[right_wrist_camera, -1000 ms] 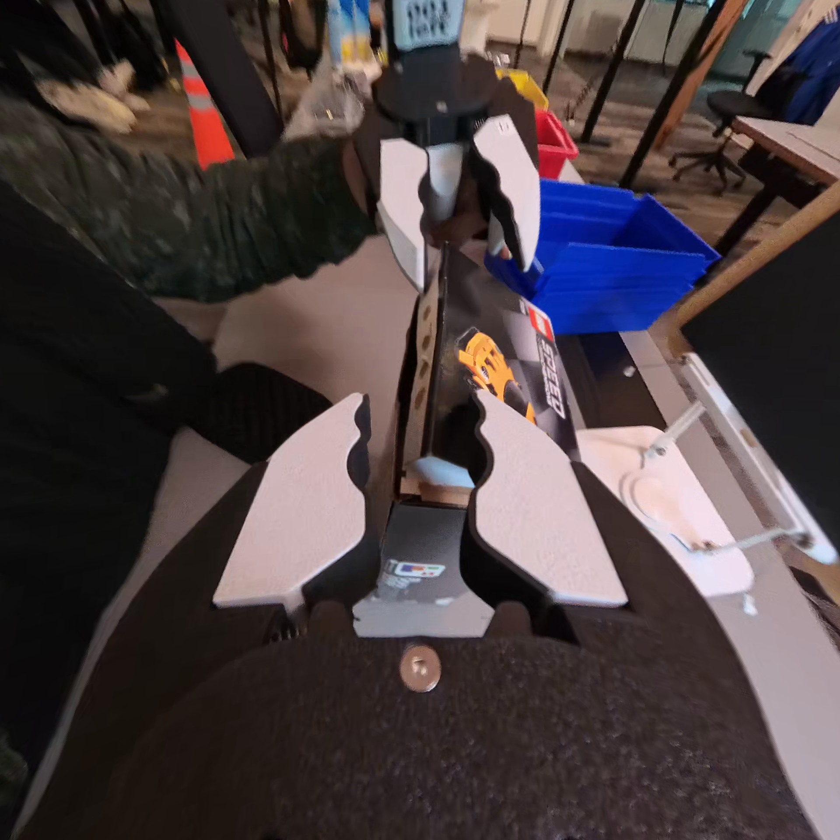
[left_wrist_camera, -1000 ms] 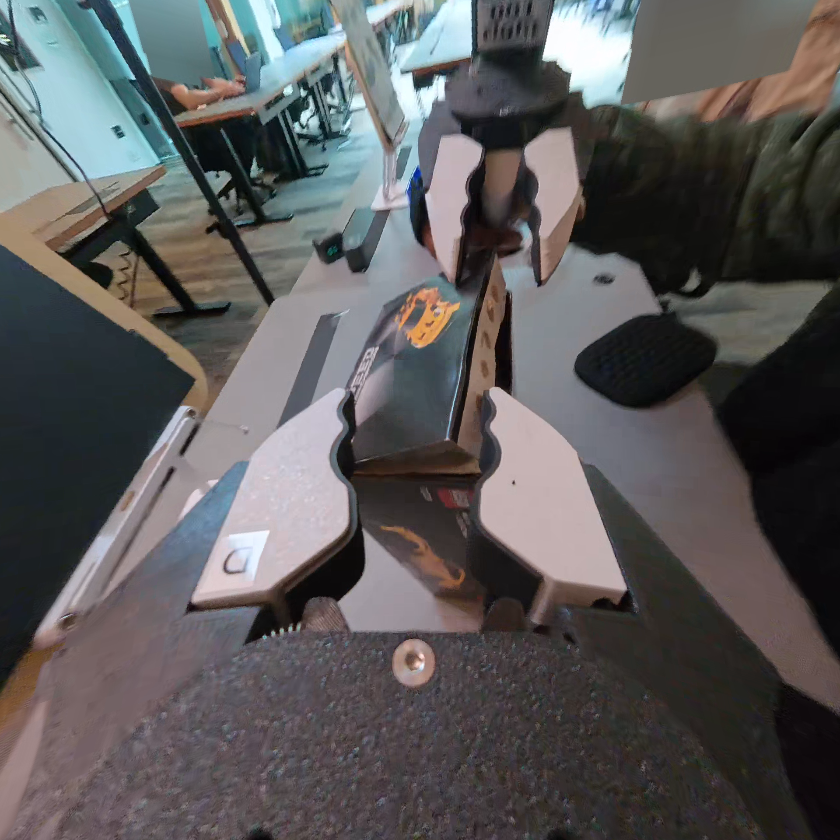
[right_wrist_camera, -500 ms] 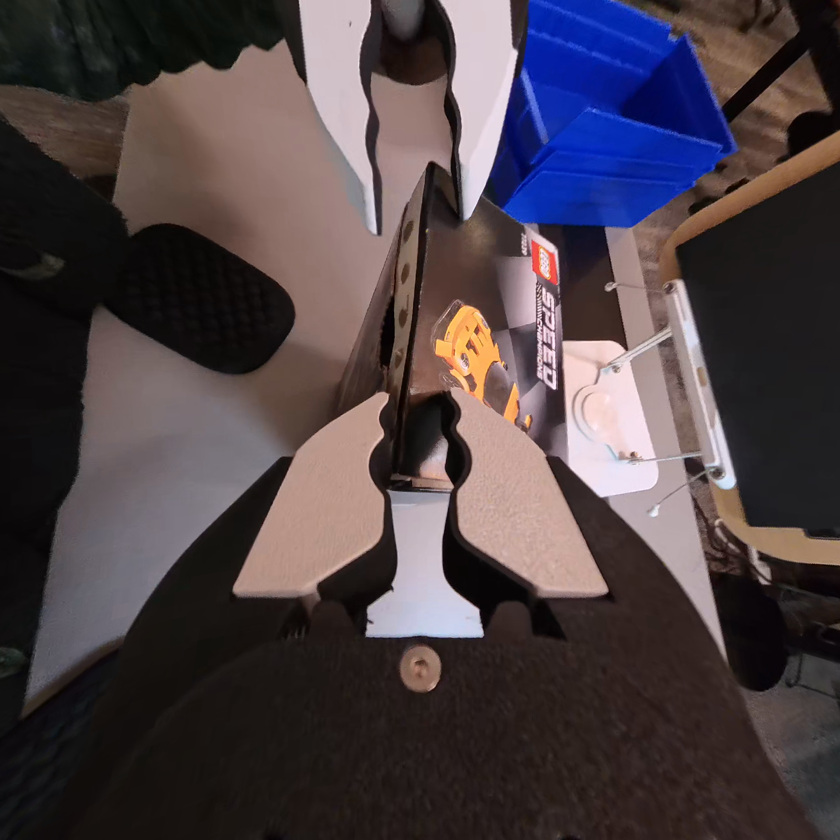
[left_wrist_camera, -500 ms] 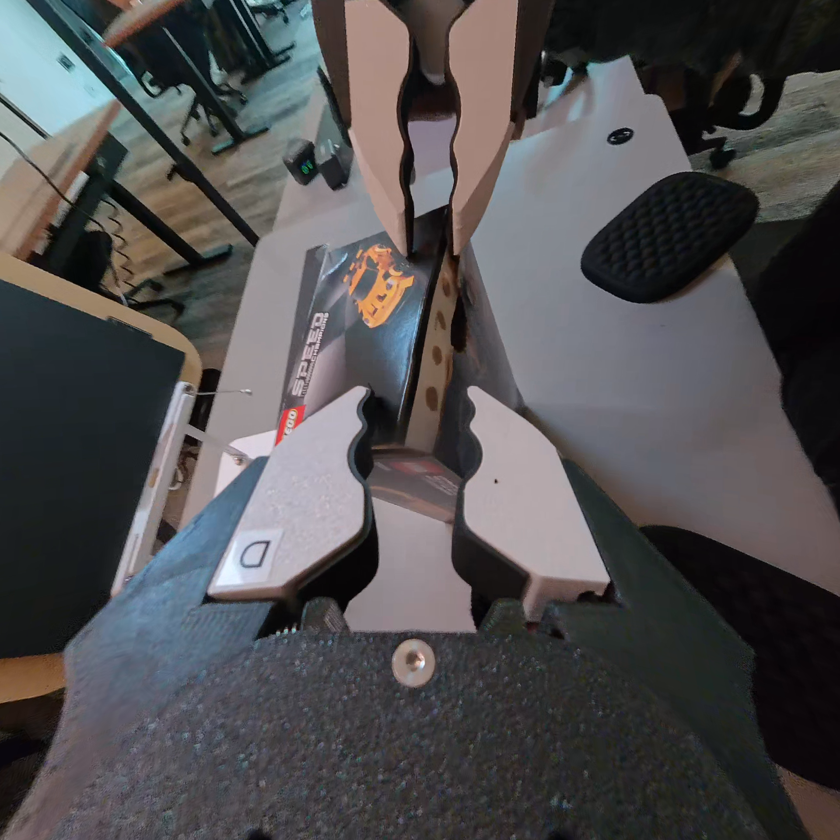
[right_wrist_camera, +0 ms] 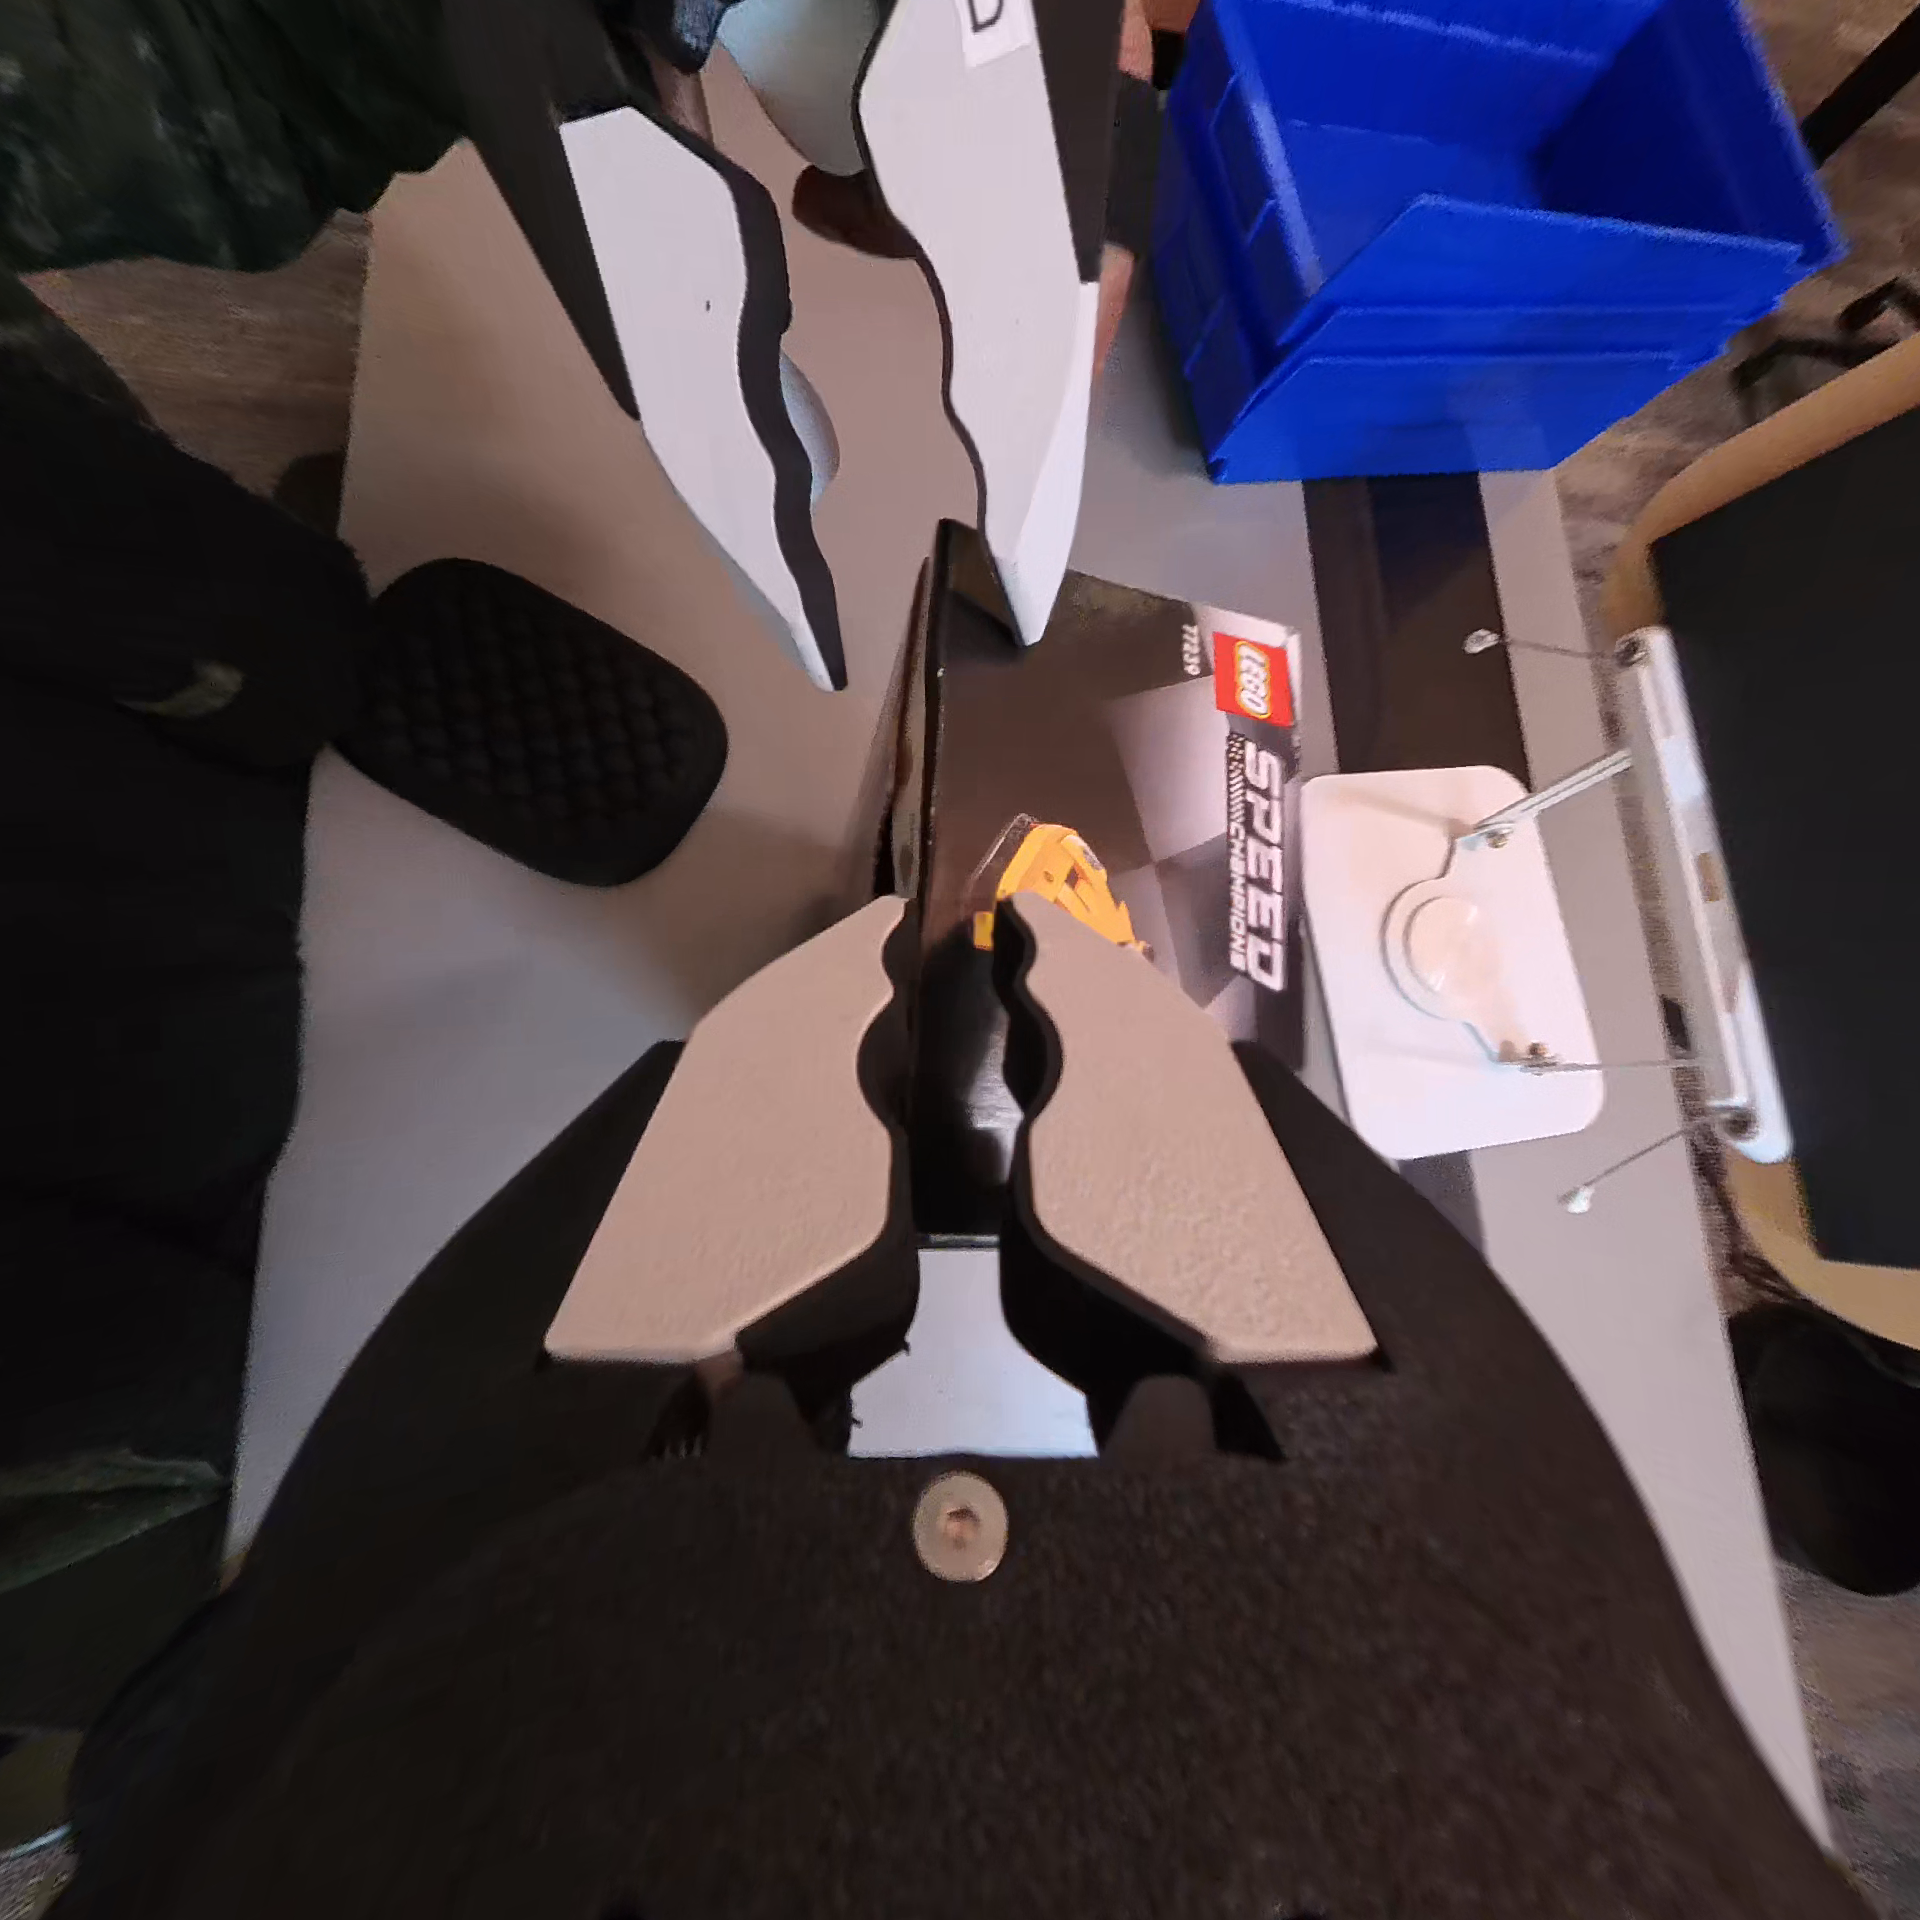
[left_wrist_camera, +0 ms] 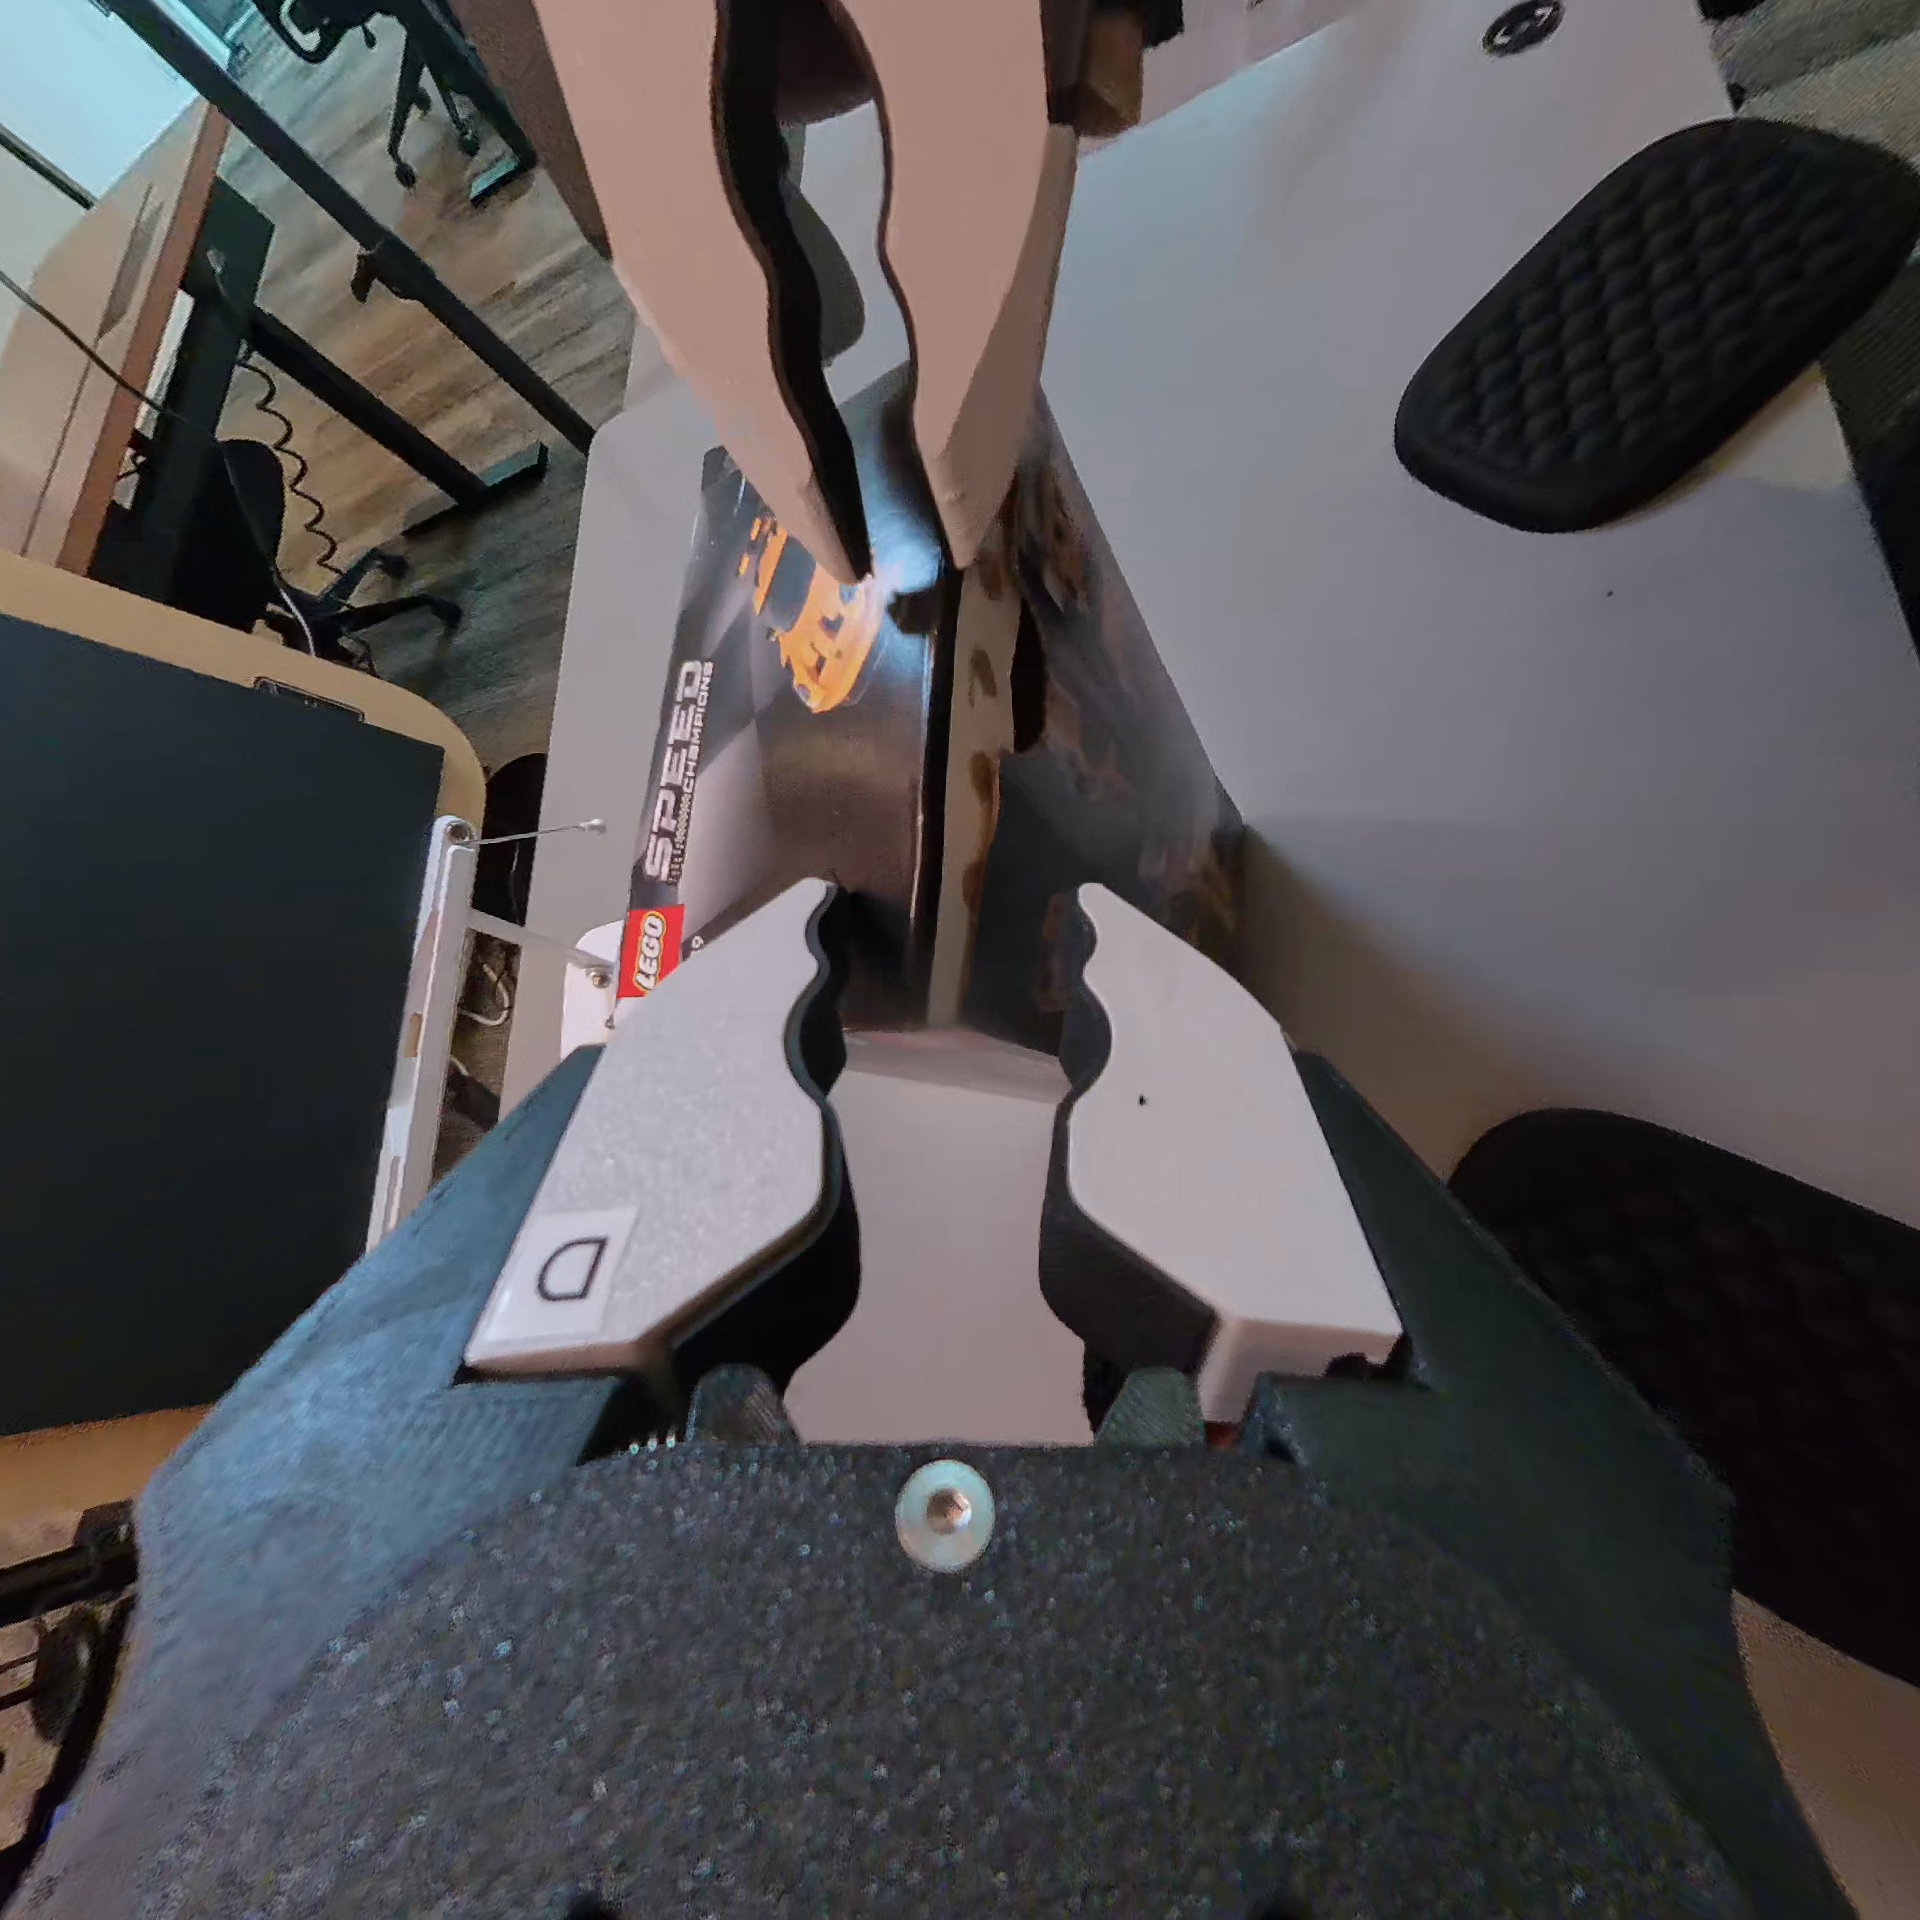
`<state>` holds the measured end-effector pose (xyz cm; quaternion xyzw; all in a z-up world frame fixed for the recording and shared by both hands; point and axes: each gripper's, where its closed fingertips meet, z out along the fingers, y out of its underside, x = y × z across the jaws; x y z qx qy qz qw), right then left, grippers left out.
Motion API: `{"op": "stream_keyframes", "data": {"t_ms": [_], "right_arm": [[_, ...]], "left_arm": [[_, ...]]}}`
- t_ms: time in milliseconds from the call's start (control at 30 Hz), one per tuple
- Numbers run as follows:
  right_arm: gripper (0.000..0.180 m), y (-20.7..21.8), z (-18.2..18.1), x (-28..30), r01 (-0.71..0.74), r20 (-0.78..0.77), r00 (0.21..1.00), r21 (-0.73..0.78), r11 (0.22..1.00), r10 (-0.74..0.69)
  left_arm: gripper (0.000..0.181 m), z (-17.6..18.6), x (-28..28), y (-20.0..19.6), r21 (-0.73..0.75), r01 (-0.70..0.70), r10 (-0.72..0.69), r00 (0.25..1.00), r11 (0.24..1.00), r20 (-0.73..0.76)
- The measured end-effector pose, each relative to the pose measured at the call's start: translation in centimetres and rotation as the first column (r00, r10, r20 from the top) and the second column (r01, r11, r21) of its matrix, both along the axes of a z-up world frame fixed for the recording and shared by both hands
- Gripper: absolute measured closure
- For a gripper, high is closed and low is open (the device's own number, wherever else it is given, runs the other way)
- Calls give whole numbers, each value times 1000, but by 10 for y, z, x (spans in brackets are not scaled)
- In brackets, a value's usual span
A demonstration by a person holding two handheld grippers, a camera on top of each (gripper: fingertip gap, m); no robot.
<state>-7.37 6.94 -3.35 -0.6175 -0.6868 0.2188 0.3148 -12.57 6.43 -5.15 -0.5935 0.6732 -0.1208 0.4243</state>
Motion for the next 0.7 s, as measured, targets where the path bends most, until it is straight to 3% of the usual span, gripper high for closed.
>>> {"op": "stream_keyframes", "data": {"t_ms": [200,333,433,700], "right_arm": [[180,-13,7,-4,-11,-57,998,-252,968,-3],[180,-4,-10,2,12,72,997,-127,992,-3],[180,-7,-13,1,-4,154,988,-57,998,13],[180,-9,-20,2,42,207,978,-218,975,5]], "left_arm": [[148,-3,0,-1,35,-18,18,1000,999,-18],[145,-10,2,-1,125,-6,15,997,992,-77],[147,-11,2,-3,112,2,7,997,994,-76],[149,-14,4,-3,133,1,12,995,991,-98]]}}
